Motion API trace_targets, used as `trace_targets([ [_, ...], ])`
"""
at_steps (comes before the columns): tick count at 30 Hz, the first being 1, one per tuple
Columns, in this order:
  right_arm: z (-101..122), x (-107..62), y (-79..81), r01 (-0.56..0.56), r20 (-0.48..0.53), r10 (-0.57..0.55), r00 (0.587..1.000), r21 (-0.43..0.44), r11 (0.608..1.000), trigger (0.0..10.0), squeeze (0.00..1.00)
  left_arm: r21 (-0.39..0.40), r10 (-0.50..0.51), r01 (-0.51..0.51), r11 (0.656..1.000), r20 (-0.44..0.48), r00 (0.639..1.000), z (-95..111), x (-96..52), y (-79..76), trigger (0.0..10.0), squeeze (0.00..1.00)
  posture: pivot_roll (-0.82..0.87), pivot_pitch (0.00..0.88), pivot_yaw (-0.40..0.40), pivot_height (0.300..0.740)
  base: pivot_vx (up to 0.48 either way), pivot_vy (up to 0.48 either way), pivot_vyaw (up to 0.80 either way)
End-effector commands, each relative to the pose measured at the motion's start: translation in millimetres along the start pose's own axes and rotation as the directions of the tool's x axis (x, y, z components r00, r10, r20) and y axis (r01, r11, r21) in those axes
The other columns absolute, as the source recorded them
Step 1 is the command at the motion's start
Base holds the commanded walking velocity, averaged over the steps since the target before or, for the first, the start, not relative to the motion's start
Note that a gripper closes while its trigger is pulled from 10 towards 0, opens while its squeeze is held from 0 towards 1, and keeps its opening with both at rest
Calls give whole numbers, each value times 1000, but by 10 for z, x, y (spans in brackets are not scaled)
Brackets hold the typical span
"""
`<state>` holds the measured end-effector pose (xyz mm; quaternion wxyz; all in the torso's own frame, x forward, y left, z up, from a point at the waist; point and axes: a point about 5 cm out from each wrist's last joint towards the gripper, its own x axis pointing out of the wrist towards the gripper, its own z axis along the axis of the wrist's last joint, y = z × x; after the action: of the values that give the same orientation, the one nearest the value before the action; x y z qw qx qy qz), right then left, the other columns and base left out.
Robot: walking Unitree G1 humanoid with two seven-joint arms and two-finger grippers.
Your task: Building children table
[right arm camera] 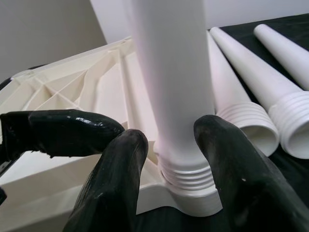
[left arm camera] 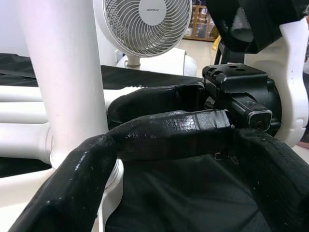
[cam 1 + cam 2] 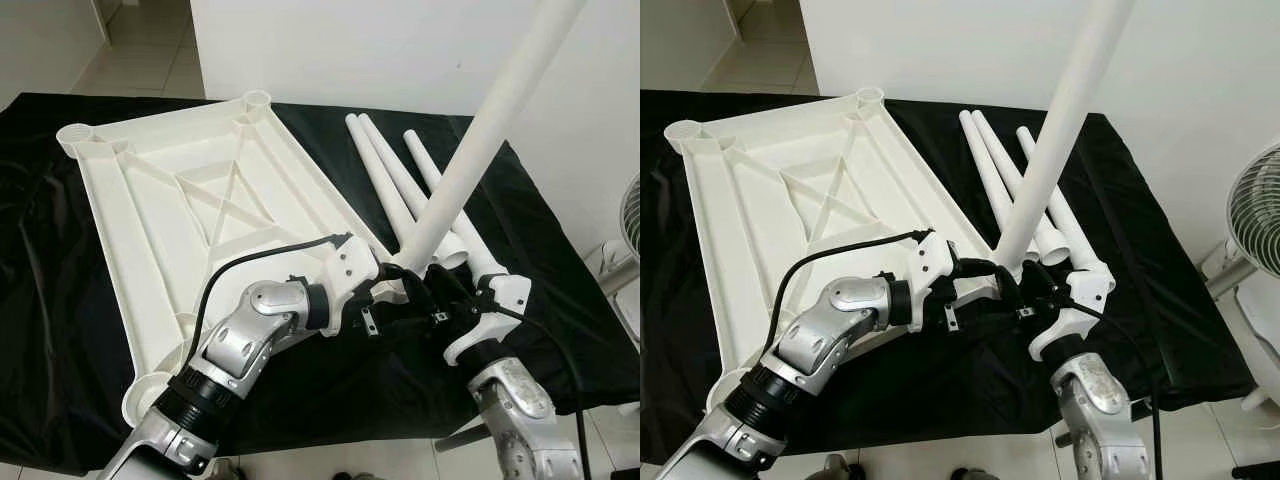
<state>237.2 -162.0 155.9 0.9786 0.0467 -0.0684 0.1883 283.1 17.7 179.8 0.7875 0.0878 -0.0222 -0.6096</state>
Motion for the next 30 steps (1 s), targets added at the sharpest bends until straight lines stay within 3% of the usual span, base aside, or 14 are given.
trace_targets([
  [1, -57, -99, 75, -111, -42, 111, 993, 22, 994, 10000, 0, 30, 540, -539, 842, -85, 838, -92, -541, 583, 10000, 0, -17, 132, -35, 740, 0, 0, 0],
  [5, -24, -57, -31, -83, -30, 83, 996, -1, 997, 10000, 0, 45, 549, -547, 836, -94, 830, -88, -671, 624, 10000, 0, -1, 132, -42, 740, 0, 0, 0],
  [11, 28, -47, -109, -26, 11, 26, 1000, 23, 999, 10000, 0, 46, 556, -555, 831, -104, 824, -107, -727, 619, 10000, 0, 10, 131, -46, 740, 0, 0, 0],
  [23, 61, -60, -121, -41, 16, 40, 999, 17, 999, 10000, 0, 46, 558, -557, 829, -110, 823, -101, -771, 626, 10000, 0, 5, 130, -36, 740, 0, 0, 0],
  [26, 59, -70, -120, -50, 17, 50, 999, 18, 999, 10000, 0, 52, 579, -577, 815, -104, 808, -100, -792, 627, 10000, 0, 5, 132, -38, 740, 0, 0, 0],
  [27, 59, -76, -119, -57, 18, 56, 998, 21, 998, 0, 0, 55, 584, -582, 812, -99, 806, -96, -801, 625, 10000, 0, 4, 132, -38, 740, 0, 0, 0],
  [30, 62, -81, -116, -67, 19, 66, 998, 29, 997, 0, 0, 57, 585, -582, 811, -93, 806, -88, -812, 617, 10000, 0, 4, 132, -38, 740, 0, 0, 0],
])
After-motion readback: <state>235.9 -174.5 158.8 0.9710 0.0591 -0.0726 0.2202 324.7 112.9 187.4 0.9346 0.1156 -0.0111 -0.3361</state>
